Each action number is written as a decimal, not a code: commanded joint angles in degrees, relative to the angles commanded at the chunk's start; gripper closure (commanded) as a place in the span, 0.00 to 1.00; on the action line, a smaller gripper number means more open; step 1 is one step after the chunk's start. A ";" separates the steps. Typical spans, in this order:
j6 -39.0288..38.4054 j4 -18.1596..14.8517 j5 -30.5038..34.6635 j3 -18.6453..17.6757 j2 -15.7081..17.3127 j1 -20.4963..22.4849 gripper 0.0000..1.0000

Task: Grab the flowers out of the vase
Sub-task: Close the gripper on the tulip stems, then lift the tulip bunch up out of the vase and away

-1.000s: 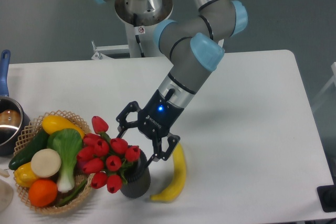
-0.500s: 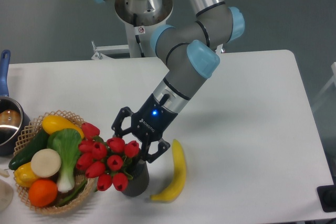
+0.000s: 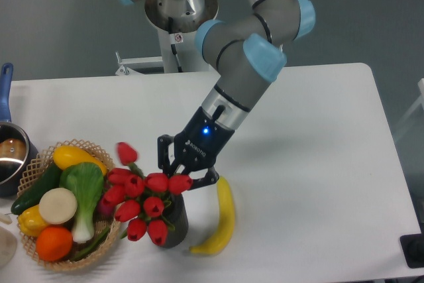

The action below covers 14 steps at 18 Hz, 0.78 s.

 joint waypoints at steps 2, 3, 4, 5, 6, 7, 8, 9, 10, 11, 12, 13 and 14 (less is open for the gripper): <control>-2.03 0.00 -0.09 0.35 1.23 0.00 1.00; -2.82 0.00 -0.35 0.79 1.59 0.09 1.00; -3.87 0.00 -0.79 1.49 1.76 0.09 1.00; -4.92 0.00 -1.05 2.45 1.77 0.09 1.00; -5.98 0.00 -1.06 3.51 1.68 0.26 1.00; -6.69 0.00 -1.14 4.65 1.68 0.70 1.00; -7.39 0.00 -1.14 6.05 1.68 0.96 1.00; -8.61 0.00 -1.14 7.20 1.59 0.97 1.00; -10.02 0.00 -1.14 8.25 1.59 0.97 1.00; -11.25 0.00 -1.14 9.31 1.50 1.14 1.00; -11.52 0.00 -1.14 9.75 1.50 1.58 1.00; -11.70 0.00 -1.23 10.28 1.50 1.67 1.00; -11.70 0.00 -1.49 10.89 1.33 1.84 1.00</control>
